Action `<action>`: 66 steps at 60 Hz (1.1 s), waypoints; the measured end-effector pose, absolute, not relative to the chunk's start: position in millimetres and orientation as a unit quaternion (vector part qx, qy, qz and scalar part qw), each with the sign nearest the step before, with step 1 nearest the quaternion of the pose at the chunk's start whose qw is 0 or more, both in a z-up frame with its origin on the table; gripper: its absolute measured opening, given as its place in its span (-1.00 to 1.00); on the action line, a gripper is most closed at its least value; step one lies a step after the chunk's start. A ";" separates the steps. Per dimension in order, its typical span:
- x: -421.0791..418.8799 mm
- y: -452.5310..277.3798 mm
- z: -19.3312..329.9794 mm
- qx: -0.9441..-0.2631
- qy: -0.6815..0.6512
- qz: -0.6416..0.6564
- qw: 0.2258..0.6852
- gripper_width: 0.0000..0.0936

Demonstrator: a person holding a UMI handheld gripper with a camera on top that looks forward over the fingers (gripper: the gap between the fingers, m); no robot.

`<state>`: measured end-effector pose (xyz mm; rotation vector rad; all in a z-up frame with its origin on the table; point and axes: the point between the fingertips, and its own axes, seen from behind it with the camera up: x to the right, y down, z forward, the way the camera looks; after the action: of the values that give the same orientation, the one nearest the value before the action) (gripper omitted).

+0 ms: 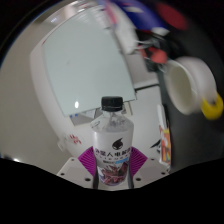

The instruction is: Pour water

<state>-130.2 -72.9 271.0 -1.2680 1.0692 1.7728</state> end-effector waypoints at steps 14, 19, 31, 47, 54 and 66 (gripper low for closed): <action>-75.0 -56.1 351.1 -0.642 0.185 0.435 0.604 -0.19; -30.5 -36.0 341.4 -0.681 0.120 0.301 0.657 -0.19; 45.1 -11.7 227.4 -0.769 0.005 0.046 0.638 -0.19; 54.0 13.0 115.0 -0.824 -0.004 -0.019 0.567 -0.19; 44.8 24.3 118.1 -0.816 0.007 -0.010 0.579 -0.18; 7.3 55.3 130.3 -0.823 0.012 -0.019 0.568 0.21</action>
<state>7.3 55.3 130.3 -1.9332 0.0293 -0.0435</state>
